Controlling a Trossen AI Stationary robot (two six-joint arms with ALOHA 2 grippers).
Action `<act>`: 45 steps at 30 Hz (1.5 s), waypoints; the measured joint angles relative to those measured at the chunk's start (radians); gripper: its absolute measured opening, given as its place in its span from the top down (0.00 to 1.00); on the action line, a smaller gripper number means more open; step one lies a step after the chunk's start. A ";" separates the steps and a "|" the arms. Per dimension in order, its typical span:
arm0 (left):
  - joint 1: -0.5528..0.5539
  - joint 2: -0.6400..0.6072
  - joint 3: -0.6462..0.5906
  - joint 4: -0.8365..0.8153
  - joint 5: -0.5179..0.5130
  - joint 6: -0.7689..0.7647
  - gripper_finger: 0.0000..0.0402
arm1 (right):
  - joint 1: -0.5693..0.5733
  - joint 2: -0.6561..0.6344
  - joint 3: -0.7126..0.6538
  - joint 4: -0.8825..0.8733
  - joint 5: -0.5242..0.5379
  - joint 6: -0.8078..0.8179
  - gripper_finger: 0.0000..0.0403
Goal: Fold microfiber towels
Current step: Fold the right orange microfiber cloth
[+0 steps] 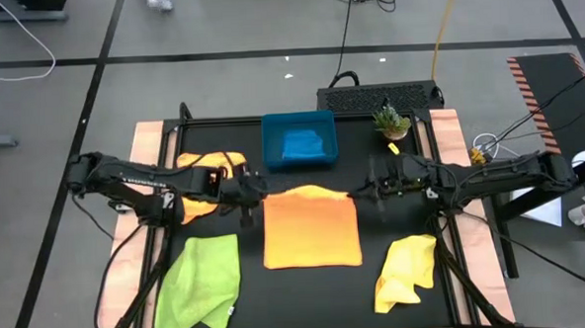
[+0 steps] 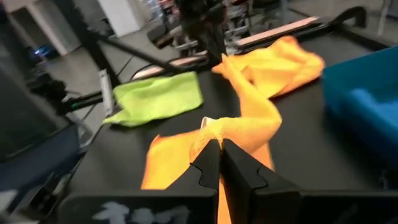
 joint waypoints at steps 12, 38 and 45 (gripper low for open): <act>-0.194 0.000 -0.138 0.196 0.082 -0.214 0.99 | 0.161 0.000 -0.217 0.235 -0.004 0.169 1.00; -0.302 0.009 -0.347 0.532 0.136 -0.297 0.98 | 0.418 0.160 -0.330 0.367 0.114 0.207 1.00; -0.308 0.088 -0.347 0.545 0.182 -0.282 0.98 | 0.443 0.292 -0.301 0.417 0.112 0.207 1.00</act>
